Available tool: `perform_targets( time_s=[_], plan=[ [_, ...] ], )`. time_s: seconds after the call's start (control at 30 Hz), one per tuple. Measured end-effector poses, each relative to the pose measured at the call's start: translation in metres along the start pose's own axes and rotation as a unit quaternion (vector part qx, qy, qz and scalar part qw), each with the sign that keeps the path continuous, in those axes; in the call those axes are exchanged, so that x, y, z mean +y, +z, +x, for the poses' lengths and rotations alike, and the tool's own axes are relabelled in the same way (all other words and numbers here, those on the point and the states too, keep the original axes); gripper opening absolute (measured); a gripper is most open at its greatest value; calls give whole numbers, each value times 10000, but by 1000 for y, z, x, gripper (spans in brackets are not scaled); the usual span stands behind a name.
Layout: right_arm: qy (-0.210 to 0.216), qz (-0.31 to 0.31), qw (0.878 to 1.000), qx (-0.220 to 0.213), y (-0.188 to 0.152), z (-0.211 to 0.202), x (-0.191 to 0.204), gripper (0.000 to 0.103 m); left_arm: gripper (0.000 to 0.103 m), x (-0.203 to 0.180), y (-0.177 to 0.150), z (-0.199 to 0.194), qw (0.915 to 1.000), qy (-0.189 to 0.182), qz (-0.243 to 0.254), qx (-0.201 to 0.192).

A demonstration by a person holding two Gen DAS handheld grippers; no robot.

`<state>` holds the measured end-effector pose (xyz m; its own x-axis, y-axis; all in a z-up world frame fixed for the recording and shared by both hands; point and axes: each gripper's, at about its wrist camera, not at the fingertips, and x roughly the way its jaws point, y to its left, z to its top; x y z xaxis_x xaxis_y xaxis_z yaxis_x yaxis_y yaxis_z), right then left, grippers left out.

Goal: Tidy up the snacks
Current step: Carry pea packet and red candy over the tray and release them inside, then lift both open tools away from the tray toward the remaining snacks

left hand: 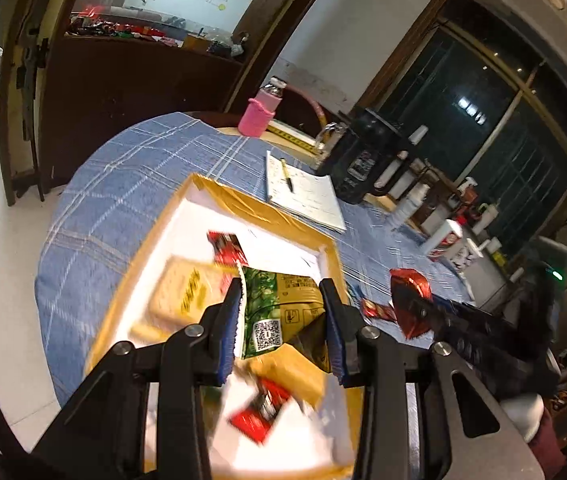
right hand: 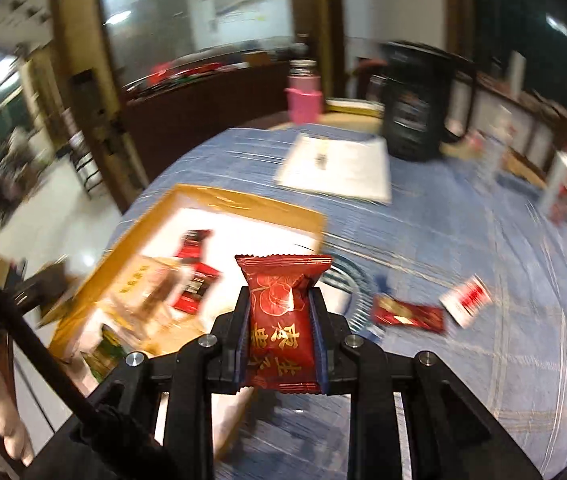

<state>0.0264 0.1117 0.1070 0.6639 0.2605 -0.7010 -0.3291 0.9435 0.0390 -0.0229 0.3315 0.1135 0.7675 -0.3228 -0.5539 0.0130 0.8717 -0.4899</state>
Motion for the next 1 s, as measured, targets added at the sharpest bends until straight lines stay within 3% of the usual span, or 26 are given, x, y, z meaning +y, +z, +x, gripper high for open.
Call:
perform_targets(
  time_s=[0.23, 0.53, 0.6, 0.73, 1.0],
  plan=[
    [-20, -228, 9991, 349, 5, 56, 31, 25, 39, 22, 16, 63, 9972, 61, -419, 613],
    [-99, -288, 9977, 604, 0, 99, 39, 26, 41, 30, 11, 93, 9949, 131, -502, 868],
    [-50, -334, 9977, 585, 0, 101, 40, 27, 43, 30, 12, 91, 9953, 75, -476, 843],
    [-101, -267, 9992, 266, 2, 88, 38, 40, 64, 24, 13, 79, 9968, 170, -377, 679],
    [142, 292, 9992, -252, -20, 19, 10, 41, 72, -14, -17, 16, 9997, 197, -100, -73]
  ],
)
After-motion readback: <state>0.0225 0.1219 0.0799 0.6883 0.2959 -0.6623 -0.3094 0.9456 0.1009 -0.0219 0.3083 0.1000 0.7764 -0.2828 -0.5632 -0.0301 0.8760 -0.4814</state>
